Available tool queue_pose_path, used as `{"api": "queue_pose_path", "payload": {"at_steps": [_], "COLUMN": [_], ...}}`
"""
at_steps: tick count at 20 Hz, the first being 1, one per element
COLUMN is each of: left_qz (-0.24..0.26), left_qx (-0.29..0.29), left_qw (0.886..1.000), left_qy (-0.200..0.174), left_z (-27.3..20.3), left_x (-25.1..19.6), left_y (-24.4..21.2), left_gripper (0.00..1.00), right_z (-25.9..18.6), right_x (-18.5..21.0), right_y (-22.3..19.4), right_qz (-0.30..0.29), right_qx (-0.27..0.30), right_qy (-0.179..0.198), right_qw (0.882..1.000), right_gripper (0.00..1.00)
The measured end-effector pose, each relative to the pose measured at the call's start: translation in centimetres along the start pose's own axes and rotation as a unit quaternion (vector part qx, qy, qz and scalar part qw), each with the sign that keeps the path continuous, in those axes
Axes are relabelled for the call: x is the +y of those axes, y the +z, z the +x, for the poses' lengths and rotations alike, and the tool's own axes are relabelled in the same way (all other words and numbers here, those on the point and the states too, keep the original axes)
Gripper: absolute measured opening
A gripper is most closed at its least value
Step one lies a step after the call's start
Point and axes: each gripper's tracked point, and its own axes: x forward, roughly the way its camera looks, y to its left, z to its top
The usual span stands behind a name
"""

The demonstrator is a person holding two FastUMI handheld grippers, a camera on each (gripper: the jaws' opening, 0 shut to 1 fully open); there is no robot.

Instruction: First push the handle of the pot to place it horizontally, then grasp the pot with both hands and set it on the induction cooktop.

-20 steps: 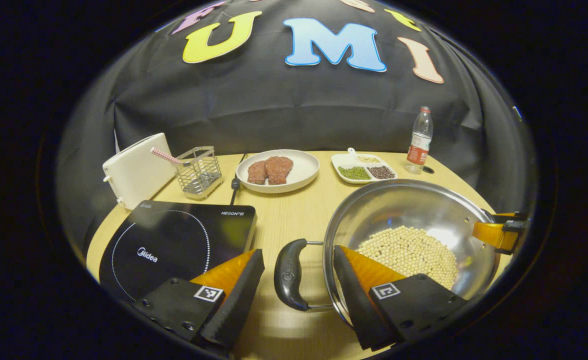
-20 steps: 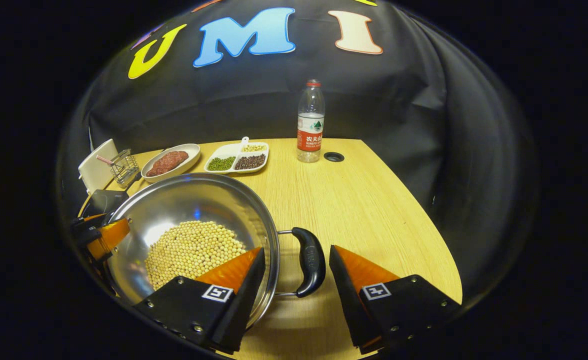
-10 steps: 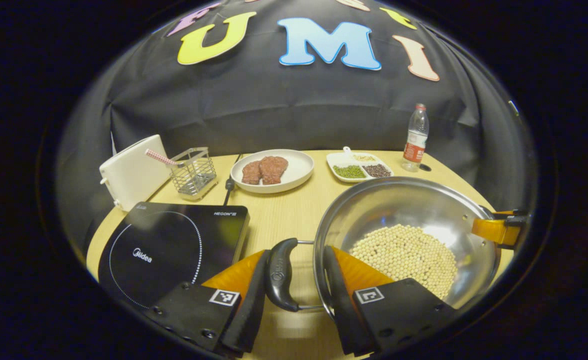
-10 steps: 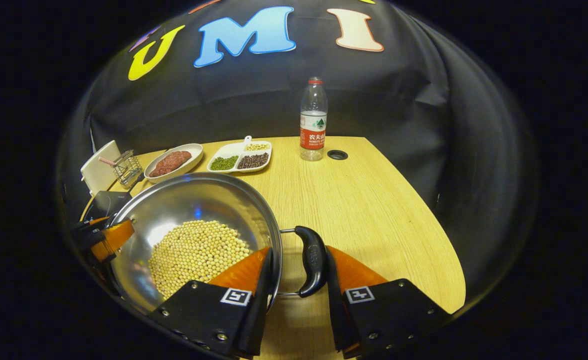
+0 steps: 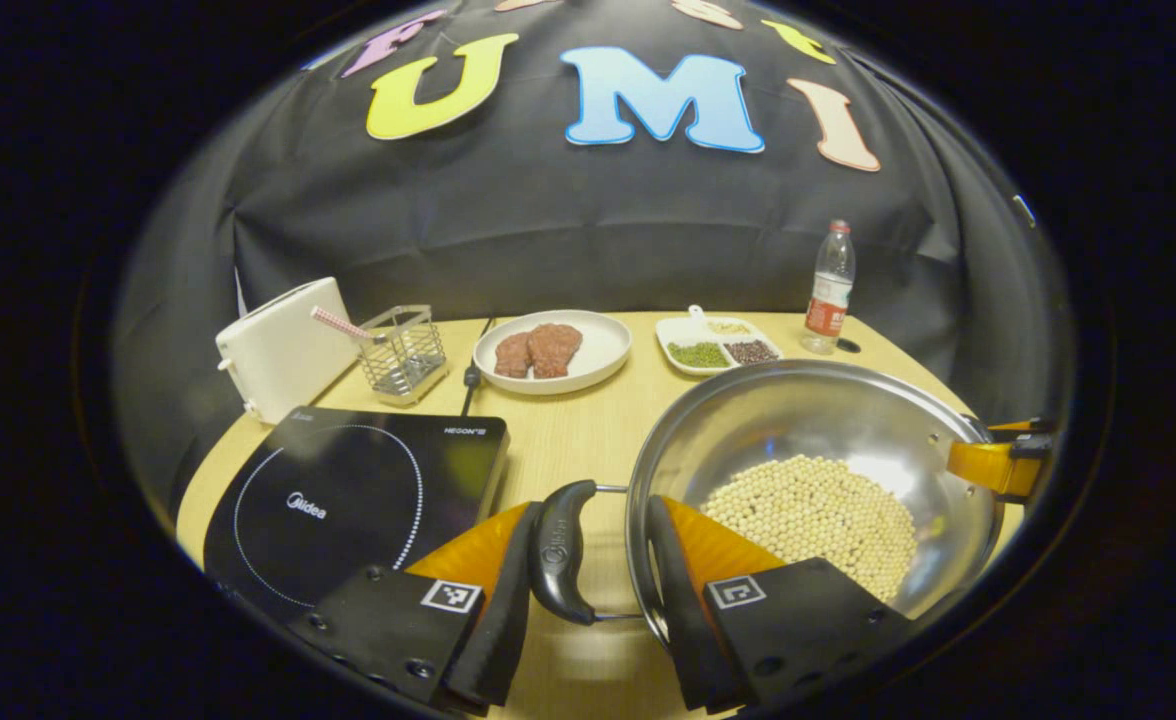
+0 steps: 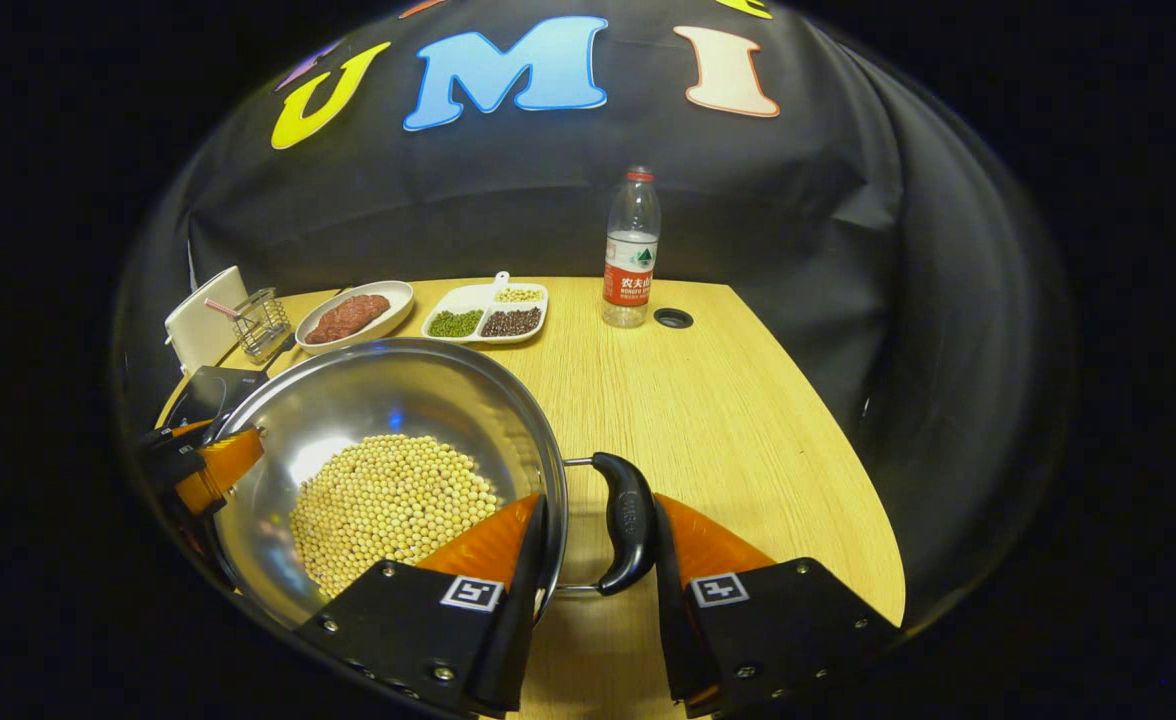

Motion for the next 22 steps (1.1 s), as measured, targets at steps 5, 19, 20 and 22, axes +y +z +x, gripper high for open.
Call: {"api": "queue_pose_path", "payload": {"at_steps": [5, 19, 20, 22], "left_qz": [-0.004, 0.003, 0.004, 0.003], "left_qx": [-0.018, -0.036, -0.036, -0.035], "left_qw": [1.000, 0.999, 0.999, 0.999], "left_qy": [0.004, -0.003, -0.004, -0.005], "left_z": [-2.5, -5.3, -5.3, -5.3], "left_x": [1.6, 11.5, 12.3, 13.7], "left_y": [1.5, 3.2, 3.1, 2.9], "left_gripper": [0.63, 0.68, 0.68, 0.67], "right_z": [-2.9, -6.9, -7.1, -7.3], "right_x": [1.0, 10.3, 11.0, 12.3], "right_y": [1.3, 1.8, 1.8, 1.7], "right_qz": [0.005, 0.026, 0.025, 0.026], "right_qx": [-0.016, -0.025, -0.026, -0.026], "right_qy": [-0.010, -0.017, -0.018, -0.019], "right_qw": [1.000, 0.999, 0.999, 0.999], "right_gripper": [0.53, 0.53, 0.53, 0.53]}}
